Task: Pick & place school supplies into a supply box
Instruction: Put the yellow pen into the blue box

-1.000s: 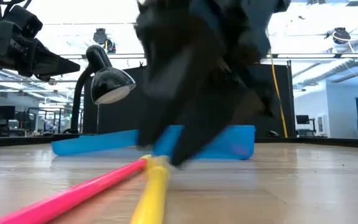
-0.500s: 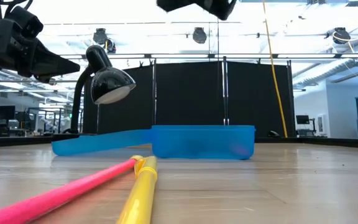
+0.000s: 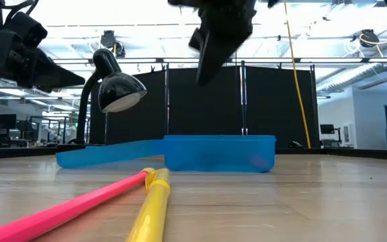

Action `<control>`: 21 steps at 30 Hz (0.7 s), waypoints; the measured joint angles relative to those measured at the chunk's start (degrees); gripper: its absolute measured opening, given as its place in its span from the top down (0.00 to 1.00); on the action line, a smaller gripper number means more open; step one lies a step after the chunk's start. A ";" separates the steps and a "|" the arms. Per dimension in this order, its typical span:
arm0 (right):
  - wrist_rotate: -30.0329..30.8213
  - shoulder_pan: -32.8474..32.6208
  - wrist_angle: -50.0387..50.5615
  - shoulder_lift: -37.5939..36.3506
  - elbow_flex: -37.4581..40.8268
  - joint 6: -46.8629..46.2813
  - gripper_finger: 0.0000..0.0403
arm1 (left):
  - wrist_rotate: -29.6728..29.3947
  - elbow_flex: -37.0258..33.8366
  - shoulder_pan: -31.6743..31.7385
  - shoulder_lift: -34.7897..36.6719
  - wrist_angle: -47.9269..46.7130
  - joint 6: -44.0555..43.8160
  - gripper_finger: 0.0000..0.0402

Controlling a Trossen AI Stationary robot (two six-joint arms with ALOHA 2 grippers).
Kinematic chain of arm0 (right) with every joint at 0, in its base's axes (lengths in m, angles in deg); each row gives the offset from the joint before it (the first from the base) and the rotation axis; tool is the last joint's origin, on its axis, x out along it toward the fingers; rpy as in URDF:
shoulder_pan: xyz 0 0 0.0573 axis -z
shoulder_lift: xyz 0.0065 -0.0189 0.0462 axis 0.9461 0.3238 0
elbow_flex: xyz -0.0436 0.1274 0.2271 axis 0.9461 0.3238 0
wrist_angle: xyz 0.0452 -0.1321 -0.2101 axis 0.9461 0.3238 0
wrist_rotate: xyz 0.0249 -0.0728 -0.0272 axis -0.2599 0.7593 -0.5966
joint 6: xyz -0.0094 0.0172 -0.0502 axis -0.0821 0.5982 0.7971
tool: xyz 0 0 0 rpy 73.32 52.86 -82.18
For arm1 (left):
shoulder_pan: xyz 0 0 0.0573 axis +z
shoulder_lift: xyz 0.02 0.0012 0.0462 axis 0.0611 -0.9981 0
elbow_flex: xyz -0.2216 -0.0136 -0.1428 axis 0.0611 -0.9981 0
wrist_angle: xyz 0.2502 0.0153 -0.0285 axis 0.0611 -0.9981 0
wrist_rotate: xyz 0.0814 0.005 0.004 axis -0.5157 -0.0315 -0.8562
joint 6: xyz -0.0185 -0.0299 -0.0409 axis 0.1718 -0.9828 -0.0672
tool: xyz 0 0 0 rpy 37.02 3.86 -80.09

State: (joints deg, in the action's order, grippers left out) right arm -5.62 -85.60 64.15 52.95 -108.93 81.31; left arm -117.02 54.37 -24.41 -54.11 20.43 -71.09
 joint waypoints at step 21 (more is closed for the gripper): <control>13.66 -12.73 21.14 24.00 -36.24 32.83 1.00 | -4.45 0.00 0.00 0.02 2.53 -0.46 0.91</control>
State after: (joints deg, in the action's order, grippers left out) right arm 8.04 -98.33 85.29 76.96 -145.17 114.14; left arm -121.47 54.37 -24.41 -54.08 22.97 -71.55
